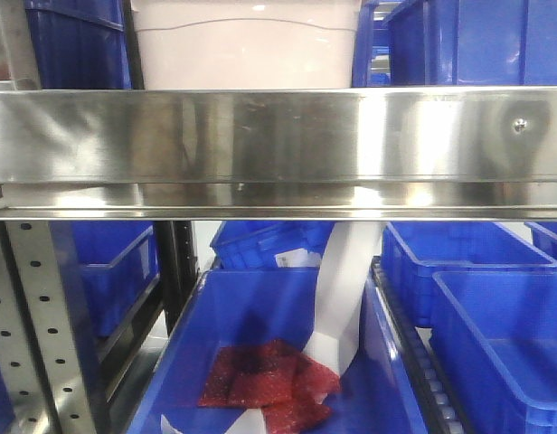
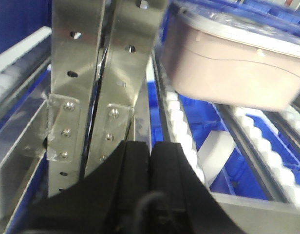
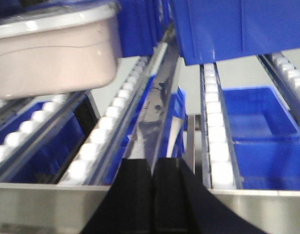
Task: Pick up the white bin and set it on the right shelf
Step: 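Open both grippers to release the bin latches, then withdraw both open grippers back from the bin toward the robot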
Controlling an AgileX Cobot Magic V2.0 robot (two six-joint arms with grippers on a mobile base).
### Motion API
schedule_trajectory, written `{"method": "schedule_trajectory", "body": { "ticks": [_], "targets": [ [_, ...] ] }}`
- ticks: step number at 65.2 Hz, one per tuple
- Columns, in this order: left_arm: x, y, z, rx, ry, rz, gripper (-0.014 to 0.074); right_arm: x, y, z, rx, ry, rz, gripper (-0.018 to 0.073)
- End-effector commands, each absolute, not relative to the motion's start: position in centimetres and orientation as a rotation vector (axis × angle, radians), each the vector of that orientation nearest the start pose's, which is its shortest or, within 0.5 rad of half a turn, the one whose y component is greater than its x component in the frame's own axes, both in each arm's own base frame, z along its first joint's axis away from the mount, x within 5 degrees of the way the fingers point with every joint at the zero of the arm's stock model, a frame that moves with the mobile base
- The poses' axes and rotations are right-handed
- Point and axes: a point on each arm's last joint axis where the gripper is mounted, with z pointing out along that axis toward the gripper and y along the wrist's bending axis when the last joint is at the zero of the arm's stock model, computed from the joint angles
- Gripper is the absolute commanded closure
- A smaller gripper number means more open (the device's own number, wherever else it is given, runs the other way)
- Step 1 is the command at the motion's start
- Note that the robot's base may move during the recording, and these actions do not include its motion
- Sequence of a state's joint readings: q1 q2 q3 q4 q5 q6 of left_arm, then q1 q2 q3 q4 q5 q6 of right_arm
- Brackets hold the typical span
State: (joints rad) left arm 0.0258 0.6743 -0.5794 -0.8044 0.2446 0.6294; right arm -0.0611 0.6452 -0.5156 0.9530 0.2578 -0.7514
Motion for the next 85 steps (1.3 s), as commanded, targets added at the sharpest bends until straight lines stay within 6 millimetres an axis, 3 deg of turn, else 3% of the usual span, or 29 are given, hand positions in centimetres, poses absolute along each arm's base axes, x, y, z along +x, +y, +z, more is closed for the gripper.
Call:
{"method": "schedule_trajectory", "body": {
  "ticks": [1,18,31,85],
  "targets": [
    [11.8,-1.0,34.3,-0.018,1.619,-0.192,0.0713,11.6,1.1,32.6,0.059,1.666,0.259,0.0494],
    [5.2,-1.3,32.3,0.032,1.427,-0.189,0.0713,5.1,1.8,32.4,-0.021,1.437,0.267,0.0494],
    [2.6,-1.5,32.0,0.057,1.314,-0.188,0.0713,2.9,1.1,33.4,0.046,1.256,0.199,0.0493],
    [2.4,-1.7,31.9,0.072,1.325,-0.21,0.0713,2.8,0.4,33.8,0.107,1.2,0.162,0.0493]
  ]
}}
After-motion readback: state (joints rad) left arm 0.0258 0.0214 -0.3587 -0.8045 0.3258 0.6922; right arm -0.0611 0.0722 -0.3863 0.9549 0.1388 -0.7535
